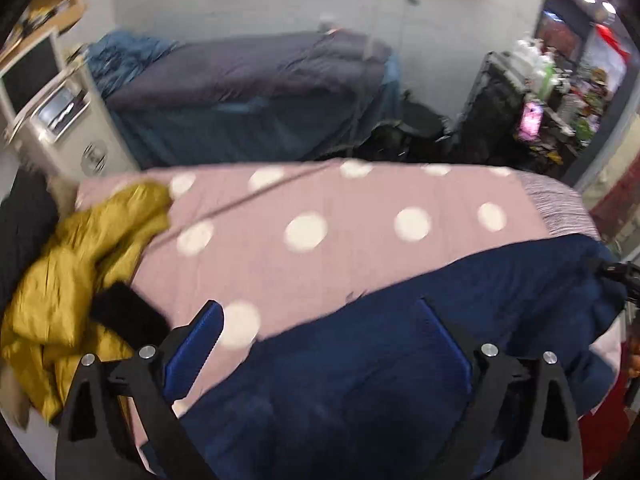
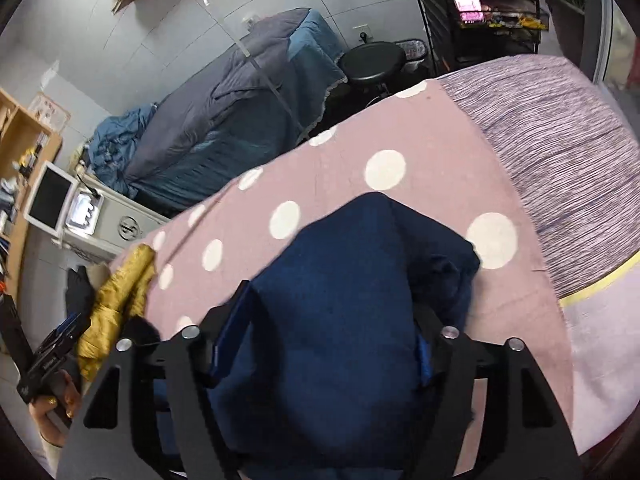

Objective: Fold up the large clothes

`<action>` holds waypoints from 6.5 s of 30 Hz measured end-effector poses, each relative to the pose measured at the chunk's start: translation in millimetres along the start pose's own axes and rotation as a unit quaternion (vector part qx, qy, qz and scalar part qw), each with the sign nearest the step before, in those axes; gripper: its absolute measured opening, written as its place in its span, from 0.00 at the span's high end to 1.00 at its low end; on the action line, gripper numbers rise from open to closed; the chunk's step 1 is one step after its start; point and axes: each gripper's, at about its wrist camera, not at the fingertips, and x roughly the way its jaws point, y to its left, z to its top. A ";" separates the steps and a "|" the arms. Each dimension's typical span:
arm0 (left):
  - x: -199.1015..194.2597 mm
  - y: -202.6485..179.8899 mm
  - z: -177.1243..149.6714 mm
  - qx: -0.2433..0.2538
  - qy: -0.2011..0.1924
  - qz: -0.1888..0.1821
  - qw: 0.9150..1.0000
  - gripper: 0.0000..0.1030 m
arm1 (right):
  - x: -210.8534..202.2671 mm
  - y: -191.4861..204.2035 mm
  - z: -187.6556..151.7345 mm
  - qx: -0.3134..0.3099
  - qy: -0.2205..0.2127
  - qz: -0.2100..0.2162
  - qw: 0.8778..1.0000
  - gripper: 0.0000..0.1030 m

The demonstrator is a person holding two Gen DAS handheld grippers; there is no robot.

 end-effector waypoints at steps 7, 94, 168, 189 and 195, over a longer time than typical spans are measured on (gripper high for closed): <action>-27.5 17.1 -97.6 0.036 0.038 -0.077 0.996 0.09 | -16.4 -38.4 -29.2 0.054 -0.009 0.010 0.998 0.31; 57.6 42.8 -117.7 -0.087 0.119 0.032 0.989 0.06 | -82.8 -93.5 115.6 -0.187 -0.094 -0.340 0.917 0.91; -13.1 97.6 -61.5 -0.094 -0.019 0.062 0.993 0.06 | 31.5 -176.8 -105.5 0.169 0.111 -0.079 0.976 0.31; 113.9 -33.2 -216.1 0.000 0.222 -0.139 0.965 0.07 | 77.3 -186.0 -114.4 0.146 0.180 -0.019 0.973 0.38; 101.3 -40.6 -190.5 0.005 0.224 -0.175 0.959 0.62 | 69.4 -170.4 -117.7 0.144 0.183 0.045 0.972 0.80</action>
